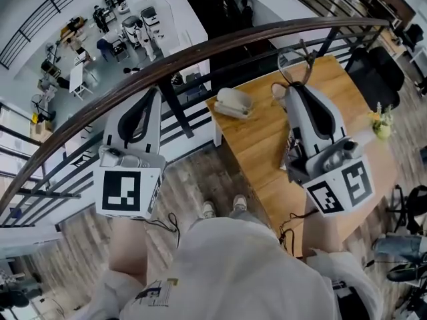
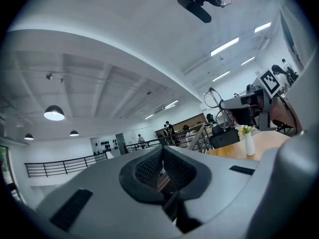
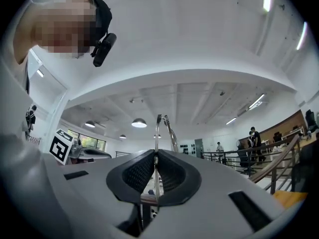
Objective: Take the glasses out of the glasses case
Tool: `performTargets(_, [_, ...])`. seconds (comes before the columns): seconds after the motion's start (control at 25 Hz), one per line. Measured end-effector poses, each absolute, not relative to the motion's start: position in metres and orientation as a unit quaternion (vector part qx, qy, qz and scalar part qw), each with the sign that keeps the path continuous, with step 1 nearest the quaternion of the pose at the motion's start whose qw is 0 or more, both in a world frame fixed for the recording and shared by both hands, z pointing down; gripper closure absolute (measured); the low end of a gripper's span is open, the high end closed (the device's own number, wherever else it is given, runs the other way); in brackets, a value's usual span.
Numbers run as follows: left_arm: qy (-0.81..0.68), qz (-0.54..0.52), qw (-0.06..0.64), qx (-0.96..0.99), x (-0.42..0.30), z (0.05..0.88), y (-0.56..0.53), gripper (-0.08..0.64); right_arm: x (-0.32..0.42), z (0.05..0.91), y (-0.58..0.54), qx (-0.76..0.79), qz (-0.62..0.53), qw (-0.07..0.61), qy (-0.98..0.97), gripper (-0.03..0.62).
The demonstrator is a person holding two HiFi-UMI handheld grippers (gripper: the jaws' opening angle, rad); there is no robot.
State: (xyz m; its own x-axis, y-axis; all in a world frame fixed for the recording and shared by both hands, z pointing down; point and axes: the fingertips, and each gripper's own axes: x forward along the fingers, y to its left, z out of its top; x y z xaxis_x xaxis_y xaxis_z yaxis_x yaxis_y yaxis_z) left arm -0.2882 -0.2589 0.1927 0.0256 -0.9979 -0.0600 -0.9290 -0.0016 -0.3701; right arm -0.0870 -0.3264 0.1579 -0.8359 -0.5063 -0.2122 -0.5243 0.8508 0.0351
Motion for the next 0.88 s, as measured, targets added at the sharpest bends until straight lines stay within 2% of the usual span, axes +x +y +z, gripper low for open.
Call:
performTargets(0.4, [0.695, -0.133, 0.104, -0.698, -0.278, 0.222, -0.238, 0.543, -0.074, 0.194, -0.316, -0.276, 0.011, 0.066, 0.959, 0.549])
performTargets(0.88, [0.706, -0.135, 0.06, -0.693, -0.301, 0.269, -0.231, 0.543, -0.088, 0.231, -0.314, -0.253, -0.017, 0.027, 0.967, 0.549])
